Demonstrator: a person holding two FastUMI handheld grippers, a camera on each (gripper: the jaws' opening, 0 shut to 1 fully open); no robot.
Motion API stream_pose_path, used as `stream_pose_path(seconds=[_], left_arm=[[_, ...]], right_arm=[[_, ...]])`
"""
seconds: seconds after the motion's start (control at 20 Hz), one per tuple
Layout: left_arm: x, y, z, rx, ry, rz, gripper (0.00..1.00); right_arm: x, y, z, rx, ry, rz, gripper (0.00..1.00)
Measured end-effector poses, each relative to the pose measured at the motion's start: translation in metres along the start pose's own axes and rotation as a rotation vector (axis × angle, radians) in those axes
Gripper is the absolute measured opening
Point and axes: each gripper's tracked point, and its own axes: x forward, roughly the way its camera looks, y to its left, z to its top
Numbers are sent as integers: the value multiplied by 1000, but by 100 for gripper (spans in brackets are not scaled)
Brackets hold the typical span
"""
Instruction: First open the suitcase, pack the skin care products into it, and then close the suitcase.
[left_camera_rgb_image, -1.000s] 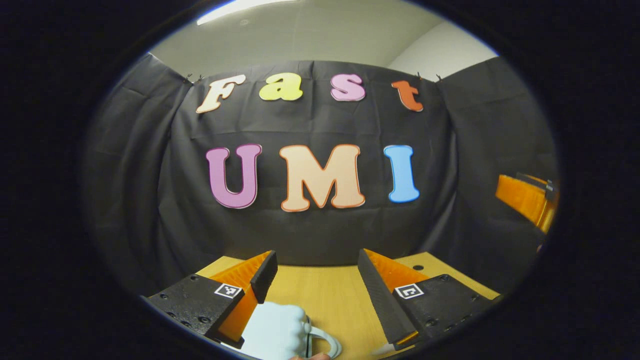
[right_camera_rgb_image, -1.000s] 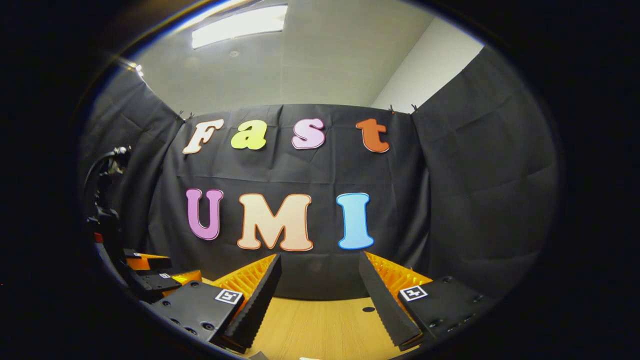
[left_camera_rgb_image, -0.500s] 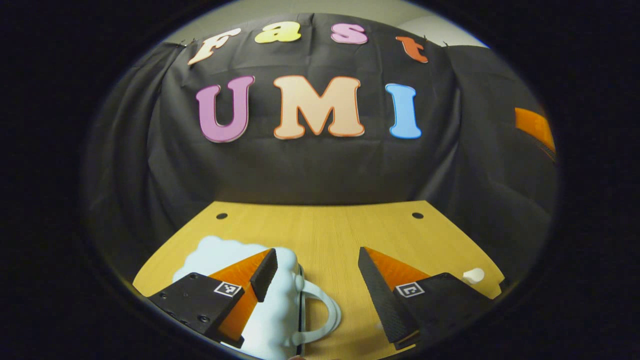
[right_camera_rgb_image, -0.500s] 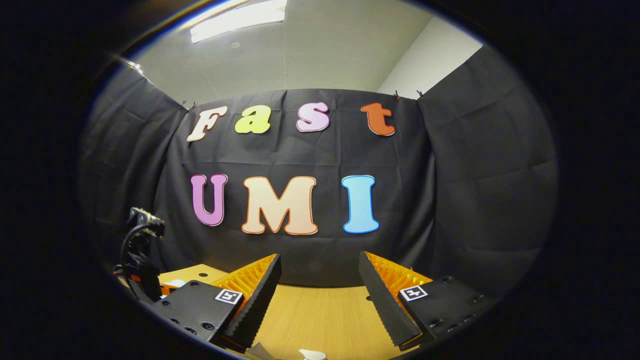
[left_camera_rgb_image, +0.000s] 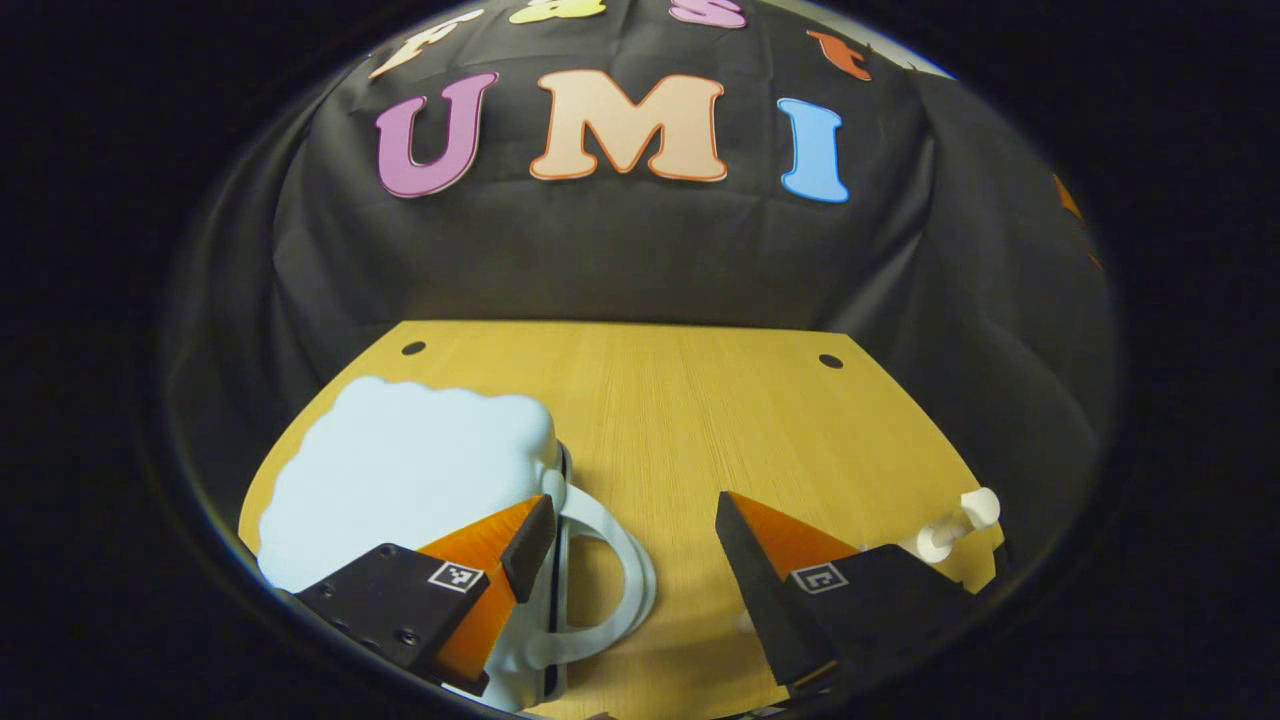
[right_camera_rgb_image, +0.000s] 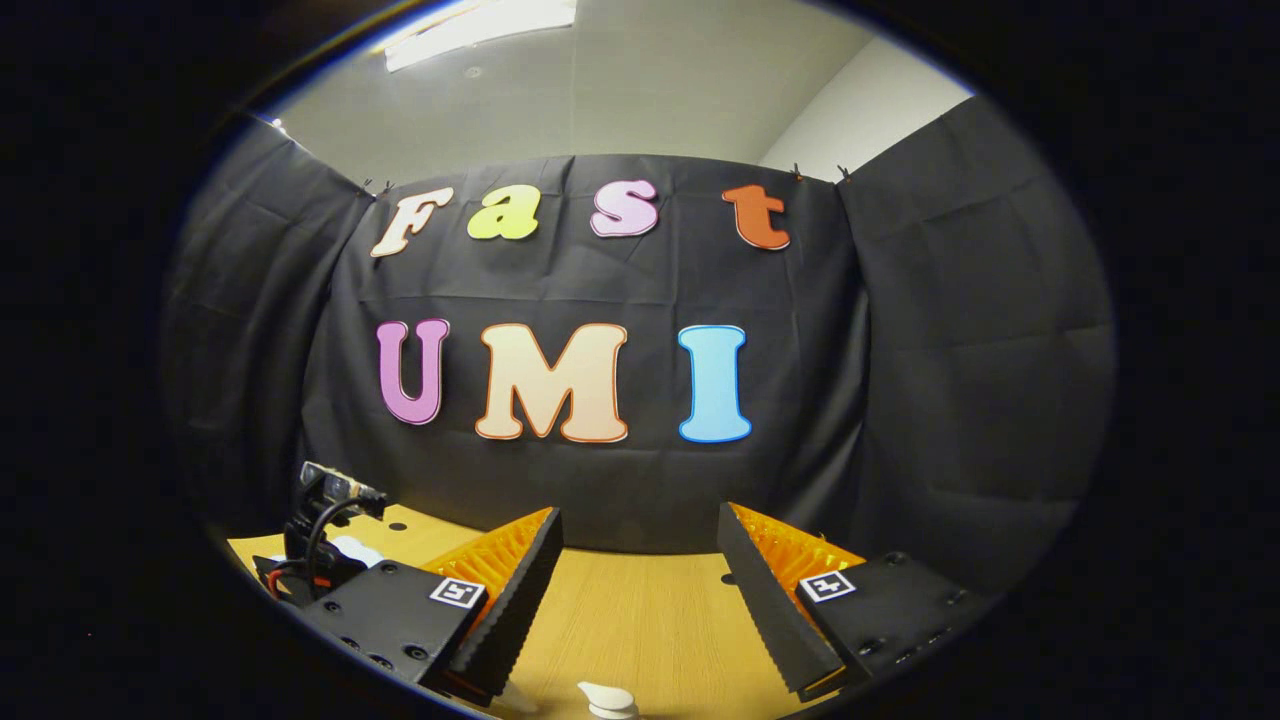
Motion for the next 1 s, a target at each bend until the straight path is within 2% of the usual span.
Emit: stream_pose_path(seconds=[0.35, 0.45, 0.7, 0.75, 0.8, 0.85, 0.9, 0.95, 1.0], left_arm=[[24, -1, -41, 9, 172, 37, 95], [30, -5, -46, 8, 208, 37, 87], [43, -7, -59, -33, 270, 25, 85], [41, -1, -59, -27, 272, 45, 69], [43, 5, -60, -24, 272, 60, 58], [44, 11, -61, -26, 277, 68, 41], [43, 11, -63, -42, 284, 58, 32], [43, 10, -64, -57, 301, 47, 16], [43, 11, -65, -53, 317, 35, 13]], right_arm=[[1, -6, -12, 6, 28, -4, 96], [2, -7, -13, 10, 31, -2, 98], [4, -7, -18, -1, 35, 2, 96], [4, -7, -20, -2, 37, 2, 96], [4, -8, -21, -1, 40, 1, 98], [6, -8, -22, 3, 42, -1, 98], [6, -8, -24, 7, 44, -1, 98], [7, -7, -24, 9, 45, 1, 98], [8, -6, -24, 9, 44, 2, 96]])
